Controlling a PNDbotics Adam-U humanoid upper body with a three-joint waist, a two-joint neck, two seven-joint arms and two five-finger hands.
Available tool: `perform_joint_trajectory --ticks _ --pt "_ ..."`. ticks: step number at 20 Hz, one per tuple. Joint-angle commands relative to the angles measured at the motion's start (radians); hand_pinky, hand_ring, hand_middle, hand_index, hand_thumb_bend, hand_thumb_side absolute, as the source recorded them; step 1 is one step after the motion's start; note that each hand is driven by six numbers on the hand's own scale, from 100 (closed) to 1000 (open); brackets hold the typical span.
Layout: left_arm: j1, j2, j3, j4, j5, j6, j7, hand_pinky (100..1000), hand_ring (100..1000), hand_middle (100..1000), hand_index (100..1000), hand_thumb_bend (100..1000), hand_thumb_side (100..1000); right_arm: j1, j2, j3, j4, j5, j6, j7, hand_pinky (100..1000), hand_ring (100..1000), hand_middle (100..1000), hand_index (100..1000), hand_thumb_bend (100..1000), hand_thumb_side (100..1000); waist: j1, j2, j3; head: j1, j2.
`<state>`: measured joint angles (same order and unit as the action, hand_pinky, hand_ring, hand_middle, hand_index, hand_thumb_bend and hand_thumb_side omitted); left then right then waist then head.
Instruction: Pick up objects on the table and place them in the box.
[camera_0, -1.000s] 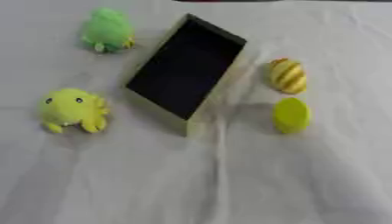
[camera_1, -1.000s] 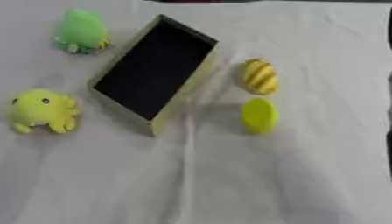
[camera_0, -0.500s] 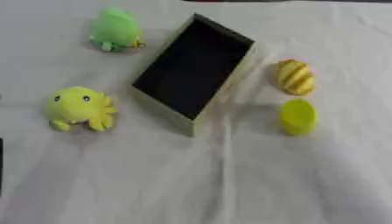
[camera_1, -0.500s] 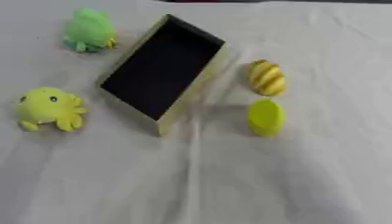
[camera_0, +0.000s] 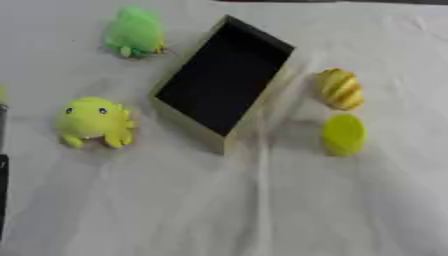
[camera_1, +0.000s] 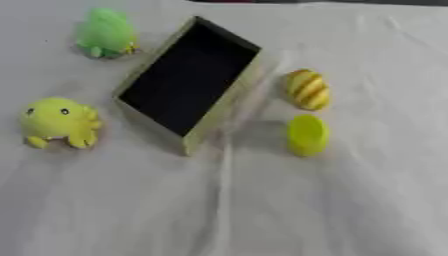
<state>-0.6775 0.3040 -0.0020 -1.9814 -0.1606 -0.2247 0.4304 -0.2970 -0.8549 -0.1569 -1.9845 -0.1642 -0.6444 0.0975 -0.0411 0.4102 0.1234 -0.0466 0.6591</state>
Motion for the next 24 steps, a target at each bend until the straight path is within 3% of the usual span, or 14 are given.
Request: perform_joint_trajectory --ticks 1,6,14,18,19,20,24 --pt "-0.007 0.035 0.005 -0.019 -0.002 0.006 -0.001 672 663 634 819 399 533 0.041 -0.148 0.02 -0.016 0.108 -0.057 -0.044 874 919 703 797 100 517 -0.003 -0.021 -0.004 0.005 -0.004" --pt "-0.013 0.046 0.002 -0.019 -0.003 0.005 -0.005 673 664 635 819 401 531 0.113 -0.277 0.061 -0.016 0.262 -0.067 -0.059 874 941 761 829 100 590 -0.008 -0.018 -0.009 -0.003 -0.014" --pt "-0.016 0.045 -0.004 -0.019 0.003 0.007 -0.01 672 663 634 819 397 535 0.118 -0.356 0.131 -0.016 0.521 -0.043 -0.089 875 966 818 867 184 606 -0.01 -0.014 0.0 -0.016 -0.004" --pt "-0.017 0.043 -0.008 -0.019 0.008 0.007 -0.015 672 664 635 819 396 535 0.108 -0.38 0.189 -0.016 0.567 -0.044 -0.047 878 965 816 868 205 599 -0.013 -0.016 0.006 -0.017 -0.002" --pt "-0.018 0.043 -0.01 -0.019 0.009 0.007 -0.016 672 664 634 819 396 535 0.103 -0.384 0.202 -0.016 0.569 -0.044 -0.033 879 967 814 869 242 555 -0.013 -0.016 0.007 -0.017 -0.002" --pt "-0.018 0.043 -0.011 -0.019 0.011 0.007 -0.018 672 664 635 819 396 536 0.096 -0.387 0.215 -0.016 0.57 -0.045 -0.019 880 967 817 870 209 595 -0.014 -0.017 0.008 -0.018 -0.002" --pt "-0.019 0.04 -0.015 -0.019 0.014 0.007 -0.024 672 664 635 819 396 535 0.07 -0.39 0.251 -0.016 0.56 -0.035 0.019 882 970 815 875 214 588 -0.017 -0.019 0.013 -0.022 -0.002"
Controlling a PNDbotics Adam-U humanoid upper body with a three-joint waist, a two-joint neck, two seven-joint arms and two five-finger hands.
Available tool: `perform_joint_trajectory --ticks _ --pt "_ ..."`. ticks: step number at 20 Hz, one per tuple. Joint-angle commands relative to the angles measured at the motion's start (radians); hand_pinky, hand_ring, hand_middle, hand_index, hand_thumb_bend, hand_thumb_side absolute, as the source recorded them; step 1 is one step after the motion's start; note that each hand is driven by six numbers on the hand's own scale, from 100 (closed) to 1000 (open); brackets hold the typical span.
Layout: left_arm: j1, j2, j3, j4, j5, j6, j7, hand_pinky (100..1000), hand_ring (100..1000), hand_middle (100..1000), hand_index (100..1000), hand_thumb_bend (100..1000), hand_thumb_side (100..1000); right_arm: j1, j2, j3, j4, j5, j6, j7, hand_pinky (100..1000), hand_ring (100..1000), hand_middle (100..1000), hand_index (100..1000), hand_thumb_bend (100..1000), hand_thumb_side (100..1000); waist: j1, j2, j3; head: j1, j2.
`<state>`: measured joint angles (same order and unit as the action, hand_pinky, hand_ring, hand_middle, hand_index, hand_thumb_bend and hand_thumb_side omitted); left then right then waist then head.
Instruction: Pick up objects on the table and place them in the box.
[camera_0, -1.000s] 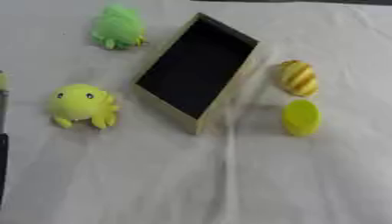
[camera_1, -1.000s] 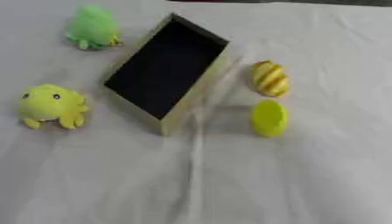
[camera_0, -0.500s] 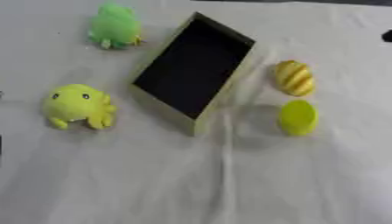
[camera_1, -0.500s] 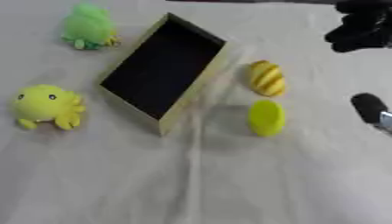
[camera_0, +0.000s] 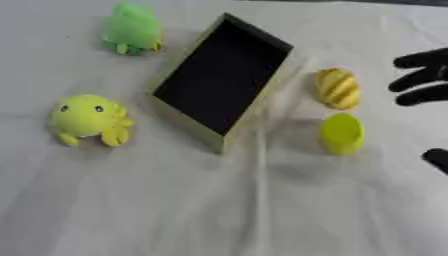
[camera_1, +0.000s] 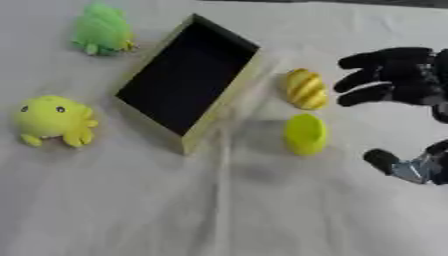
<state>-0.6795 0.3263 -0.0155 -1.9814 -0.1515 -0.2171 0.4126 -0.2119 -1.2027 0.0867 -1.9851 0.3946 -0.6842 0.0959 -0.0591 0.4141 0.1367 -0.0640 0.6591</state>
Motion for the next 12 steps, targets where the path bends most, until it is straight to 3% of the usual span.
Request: perform_joint_trajectory --ticks 1,6,12 --pt "-0.017 0.017 -0.002 -0.019 0.005 -0.001 -0.006 672 664 635 819 396 535 -0.02 -0.041 0.012 -0.015 -0.002 0.007 0.028 882 971 815 876 218 586 0.001 -0.023 0.001 -0.004 0.0" --pt "-0.018 0.015 -0.004 -0.019 0.008 -0.001 -0.01 672 664 636 819 395 535 -0.041 -0.024 0.032 -0.015 -0.041 0.032 0.063 892 976 774 872 253 531 -0.001 -0.026 0.003 -0.007 0.014" --pt "-0.017 0.013 -0.007 -0.019 0.011 -0.002 -0.014 673 665 637 818 396 534 -0.073 0.002 0.03 -0.015 -0.157 0.108 0.119 902 971 715 857 284 490 -0.003 -0.033 0.005 -0.017 0.035"
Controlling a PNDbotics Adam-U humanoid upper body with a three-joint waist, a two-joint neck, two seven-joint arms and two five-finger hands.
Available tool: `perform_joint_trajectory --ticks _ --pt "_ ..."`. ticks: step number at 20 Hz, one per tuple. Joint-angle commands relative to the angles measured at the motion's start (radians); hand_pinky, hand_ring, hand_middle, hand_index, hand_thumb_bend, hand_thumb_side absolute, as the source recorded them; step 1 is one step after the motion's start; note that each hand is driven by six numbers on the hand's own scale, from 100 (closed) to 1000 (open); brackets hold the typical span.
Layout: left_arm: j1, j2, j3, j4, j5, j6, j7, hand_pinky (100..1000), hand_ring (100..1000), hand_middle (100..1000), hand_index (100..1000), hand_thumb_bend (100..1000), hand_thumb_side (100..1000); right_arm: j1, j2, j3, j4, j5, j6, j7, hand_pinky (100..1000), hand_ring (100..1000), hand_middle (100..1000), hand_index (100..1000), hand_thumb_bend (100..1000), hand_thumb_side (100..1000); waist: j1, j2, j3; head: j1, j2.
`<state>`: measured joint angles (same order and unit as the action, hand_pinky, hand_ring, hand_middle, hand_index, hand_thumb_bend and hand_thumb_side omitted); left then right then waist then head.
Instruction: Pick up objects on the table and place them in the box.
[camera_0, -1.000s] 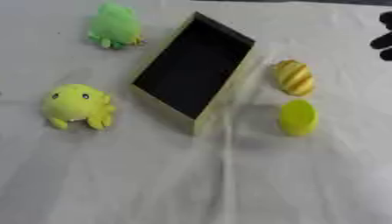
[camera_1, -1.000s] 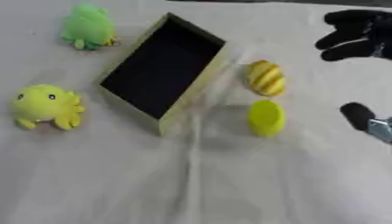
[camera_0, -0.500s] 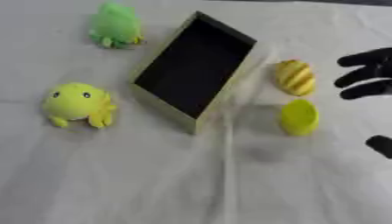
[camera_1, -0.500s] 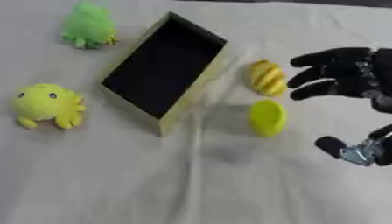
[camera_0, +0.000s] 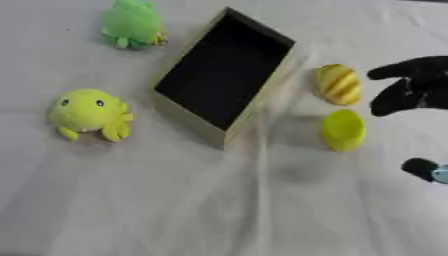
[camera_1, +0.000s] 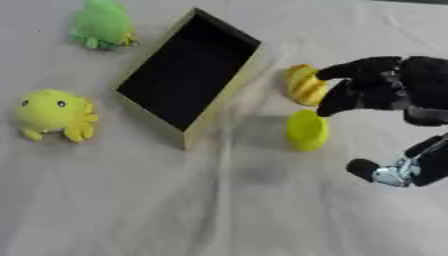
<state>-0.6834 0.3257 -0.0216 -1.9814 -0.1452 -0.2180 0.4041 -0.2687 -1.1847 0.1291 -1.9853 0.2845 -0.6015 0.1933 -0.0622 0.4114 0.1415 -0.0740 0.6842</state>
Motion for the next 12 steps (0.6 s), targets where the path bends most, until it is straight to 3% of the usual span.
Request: perform_joint_trajectory --ticks 1,12 --pt "-0.013 0.013 -0.002 -0.019 0.005 -0.001 -0.006 673 665 637 818 396 533 -0.023 -0.012 -0.009 -0.015 -0.064 0.035 0.037 904 971 711 857 286 487 0.0 -0.031 0.001 -0.008 0.013" --pt "-0.017 0.002 -0.01 -0.019 0.01 -0.003 -0.018 673 666 638 818 395 533 -0.131 0.038 0.037 0.015 -0.166 0.107 0.187 913 978 706 861 305 448 -0.004 -0.038 0.015 -0.031 0.03"
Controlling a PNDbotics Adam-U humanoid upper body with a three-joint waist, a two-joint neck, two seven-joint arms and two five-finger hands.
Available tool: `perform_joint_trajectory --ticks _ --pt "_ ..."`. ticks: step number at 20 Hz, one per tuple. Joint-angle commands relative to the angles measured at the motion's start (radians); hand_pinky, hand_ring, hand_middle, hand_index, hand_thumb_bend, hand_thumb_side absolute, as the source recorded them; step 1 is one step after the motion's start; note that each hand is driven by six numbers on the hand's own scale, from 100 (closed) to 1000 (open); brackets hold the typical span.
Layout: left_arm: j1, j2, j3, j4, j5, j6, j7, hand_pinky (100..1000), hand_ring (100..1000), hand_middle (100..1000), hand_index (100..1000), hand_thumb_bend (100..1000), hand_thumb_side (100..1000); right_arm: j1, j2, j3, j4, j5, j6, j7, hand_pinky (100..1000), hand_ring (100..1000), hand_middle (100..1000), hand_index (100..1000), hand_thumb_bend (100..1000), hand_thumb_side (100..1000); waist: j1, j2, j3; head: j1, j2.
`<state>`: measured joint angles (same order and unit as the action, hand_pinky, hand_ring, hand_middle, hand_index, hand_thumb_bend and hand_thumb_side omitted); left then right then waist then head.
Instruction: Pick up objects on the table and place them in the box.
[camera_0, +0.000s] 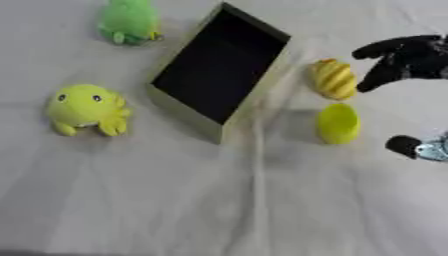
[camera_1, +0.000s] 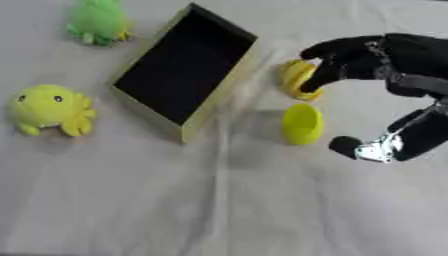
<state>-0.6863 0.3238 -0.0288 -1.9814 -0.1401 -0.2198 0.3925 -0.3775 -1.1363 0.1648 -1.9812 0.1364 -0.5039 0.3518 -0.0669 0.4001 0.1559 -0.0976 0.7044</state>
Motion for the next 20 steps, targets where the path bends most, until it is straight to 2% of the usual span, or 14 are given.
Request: perform_joint_trajectory --ticks 1,5,14,15,20 --pt "-0.015 0.003 -0.003 -0.019 0.006 -0.001 -0.007 673 666 638 818 395 533 -0.033 -0.004 0.007 0.025 -0.02 0.011 0.04 915 979 707 861 306 443 0.0 -0.027 0.003 -0.011 0.011" --pt "-0.017 -0.002 -0.006 -0.019 0.008 -0.002 -0.011 673 666 638 818 395 533 -0.071 0.023 0.023 0.088 -0.018 0.0 0.068 916 983 714 864 322 410 -0.002 -0.027 0.012 -0.019 0.014" --pt "-0.022 -0.009 -0.011 -0.019 0.012 -0.002 -0.019 673 666 638 817 394 534 -0.137 0.064 0.051 0.244 0.001 -0.071 0.126 921 986 719 867 337 272 -0.006 -0.027 0.025 -0.031 0.022" --pt "-0.022 -0.009 -0.011 -0.019 0.012 -0.002 -0.02 673 666 639 817 394 534 -0.143 0.068 0.053 0.261 0.003 -0.079 0.133 921 986 719 867 346 295 -0.007 -0.027 0.026 -0.031 0.023" --pt "-0.026 -0.012 -0.013 -0.019 0.014 -0.002 -0.022 673 666 639 817 393 534 -0.155 0.086 0.061 0.322 0.001 -0.112 0.167 927 990 721 865 347 282 -0.008 -0.025 0.029 -0.024 0.027"
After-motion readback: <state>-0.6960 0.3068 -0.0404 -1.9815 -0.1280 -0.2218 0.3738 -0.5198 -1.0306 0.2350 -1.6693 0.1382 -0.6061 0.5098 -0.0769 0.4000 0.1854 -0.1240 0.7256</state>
